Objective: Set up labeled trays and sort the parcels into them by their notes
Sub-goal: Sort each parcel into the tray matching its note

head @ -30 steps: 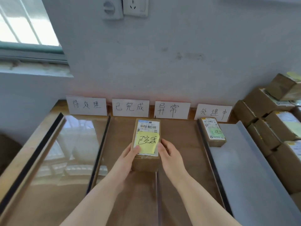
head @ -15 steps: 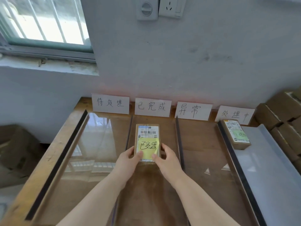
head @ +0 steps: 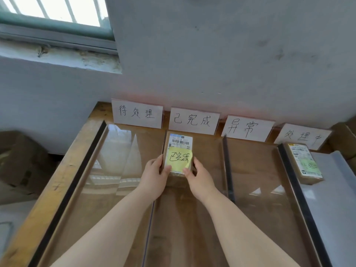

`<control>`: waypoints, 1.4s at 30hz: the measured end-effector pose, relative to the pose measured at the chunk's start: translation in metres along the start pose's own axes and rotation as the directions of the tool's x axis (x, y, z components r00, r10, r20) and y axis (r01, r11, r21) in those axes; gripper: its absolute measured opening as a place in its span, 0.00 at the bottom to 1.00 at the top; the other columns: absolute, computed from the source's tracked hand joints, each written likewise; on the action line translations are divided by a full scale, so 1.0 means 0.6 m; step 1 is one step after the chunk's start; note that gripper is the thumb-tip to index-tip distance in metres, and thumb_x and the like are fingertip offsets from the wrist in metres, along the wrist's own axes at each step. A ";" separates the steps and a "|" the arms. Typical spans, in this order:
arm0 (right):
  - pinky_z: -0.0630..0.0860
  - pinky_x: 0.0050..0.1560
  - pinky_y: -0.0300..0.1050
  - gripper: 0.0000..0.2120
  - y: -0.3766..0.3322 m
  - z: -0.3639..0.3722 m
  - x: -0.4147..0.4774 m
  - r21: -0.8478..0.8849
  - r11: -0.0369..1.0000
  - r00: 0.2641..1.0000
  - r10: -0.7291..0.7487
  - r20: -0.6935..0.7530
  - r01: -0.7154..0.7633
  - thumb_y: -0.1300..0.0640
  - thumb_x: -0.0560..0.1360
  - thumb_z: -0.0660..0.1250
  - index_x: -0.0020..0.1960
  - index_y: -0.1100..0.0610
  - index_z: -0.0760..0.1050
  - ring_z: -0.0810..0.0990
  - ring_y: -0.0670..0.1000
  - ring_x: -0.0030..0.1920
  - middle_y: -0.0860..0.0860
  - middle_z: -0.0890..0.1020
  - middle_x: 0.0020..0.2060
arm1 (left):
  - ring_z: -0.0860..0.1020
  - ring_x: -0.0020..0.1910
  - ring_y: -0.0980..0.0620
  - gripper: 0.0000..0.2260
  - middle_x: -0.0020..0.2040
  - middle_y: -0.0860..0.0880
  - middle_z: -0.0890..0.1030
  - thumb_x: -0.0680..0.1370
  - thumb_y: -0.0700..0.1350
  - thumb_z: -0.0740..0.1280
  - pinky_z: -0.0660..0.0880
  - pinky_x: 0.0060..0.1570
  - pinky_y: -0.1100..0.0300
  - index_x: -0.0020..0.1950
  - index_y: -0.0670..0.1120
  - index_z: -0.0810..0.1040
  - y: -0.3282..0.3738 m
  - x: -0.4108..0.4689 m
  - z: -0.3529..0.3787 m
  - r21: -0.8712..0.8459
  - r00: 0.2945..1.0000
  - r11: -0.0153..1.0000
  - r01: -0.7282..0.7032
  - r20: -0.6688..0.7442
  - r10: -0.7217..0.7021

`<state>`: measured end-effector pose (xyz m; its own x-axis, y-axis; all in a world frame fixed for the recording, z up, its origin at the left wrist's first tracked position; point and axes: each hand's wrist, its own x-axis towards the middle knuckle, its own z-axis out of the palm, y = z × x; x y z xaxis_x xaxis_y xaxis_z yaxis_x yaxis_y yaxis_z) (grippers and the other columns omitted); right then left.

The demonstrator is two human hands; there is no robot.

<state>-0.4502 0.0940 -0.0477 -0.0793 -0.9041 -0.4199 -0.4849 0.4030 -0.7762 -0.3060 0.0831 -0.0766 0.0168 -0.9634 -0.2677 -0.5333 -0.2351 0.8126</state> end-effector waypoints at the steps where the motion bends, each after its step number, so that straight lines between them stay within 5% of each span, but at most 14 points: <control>1: 0.65 0.68 0.48 0.27 -0.004 0.001 0.014 -0.008 1.000 1.000 0.003 -0.003 -0.003 0.52 0.81 0.59 0.77 0.49 0.52 0.65 0.51 0.72 0.47 0.66 0.73 | 0.69 0.56 0.55 0.21 0.67 0.47 0.69 0.82 0.48 0.60 0.66 0.59 0.61 0.75 0.48 0.64 0.002 0.013 -0.001 0.005 1.000 1.000 -0.009 -0.003 0.009; 22: 0.68 0.66 0.50 0.27 -0.014 -0.003 0.064 -0.016 1.000 1.000 -0.012 -0.022 0.012 0.49 0.81 0.58 0.77 0.50 0.55 0.67 0.53 0.71 0.49 0.67 0.72 | 0.71 0.66 0.49 0.22 0.68 0.47 0.72 0.82 0.49 0.58 0.70 0.64 0.53 0.76 0.46 0.63 0.024 0.045 -0.005 0.032 1.000 0.999 0.002 -0.030 -0.001; 28: 0.65 0.68 0.49 0.27 -0.012 -0.013 0.025 -0.051 0.996 0.997 -0.078 -0.008 0.078 0.49 0.81 0.58 0.77 0.49 0.53 0.64 0.53 0.73 0.50 0.64 0.74 | 0.65 0.73 0.49 0.26 0.75 0.46 0.65 0.82 0.46 0.59 0.63 0.71 0.53 0.78 0.44 0.54 0.025 0.008 -0.012 0.013 0.999 1.000 0.003 -0.038 -0.003; 34: 0.62 0.72 0.48 0.26 -0.005 -0.017 -0.013 -0.138 0.984 0.992 -0.101 0.080 0.112 0.55 0.82 0.55 0.77 0.47 0.52 0.62 0.52 0.74 0.48 0.61 0.76 | 0.70 0.67 0.49 0.20 0.70 0.49 0.71 0.83 0.41 0.56 0.63 0.56 0.65 0.75 0.46 0.62 0.035 -0.033 -0.010 0.064 0.998 0.997 -0.042 -0.034 0.044; 39: 0.57 0.73 0.47 0.26 0.007 -0.032 -0.036 -0.222 0.966 0.987 -0.110 0.121 0.135 0.54 0.83 0.52 0.78 0.48 0.48 0.54 0.51 0.76 0.46 0.52 0.77 | 0.61 0.74 0.51 0.23 0.76 0.50 0.62 0.83 0.43 0.55 0.59 0.72 0.58 0.78 0.46 0.55 0.023 -0.045 -0.018 0.114 0.999 0.992 -0.049 0.006 0.049; 42: 0.56 0.73 0.46 0.25 0.013 -0.036 -0.052 -0.261 0.953 0.986 -0.135 0.101 0.157 0.53 0.83 0.51 0.78 0.49 0.47 0.53 0.50 0.76 0.45 0.50 0.77 | 0.59 0.75 0.52 0.23 0.77 0.51 0.60 0.82 0.43 0.55 0.61 0.73 0.53 0.78 0.49 0.56 0.022 -0.053 -0.022 0.215 0.992 0.968 -0.126 0.019 0.124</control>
<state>-0.4703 0.1222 -0.0306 0.0748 -0.9312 -0.3567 -0.7015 0.2051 -0.6826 -0.3025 0.1088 -0.0502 -0.0658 -0.9825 -0.1743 -0.7006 -0.0789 0.7092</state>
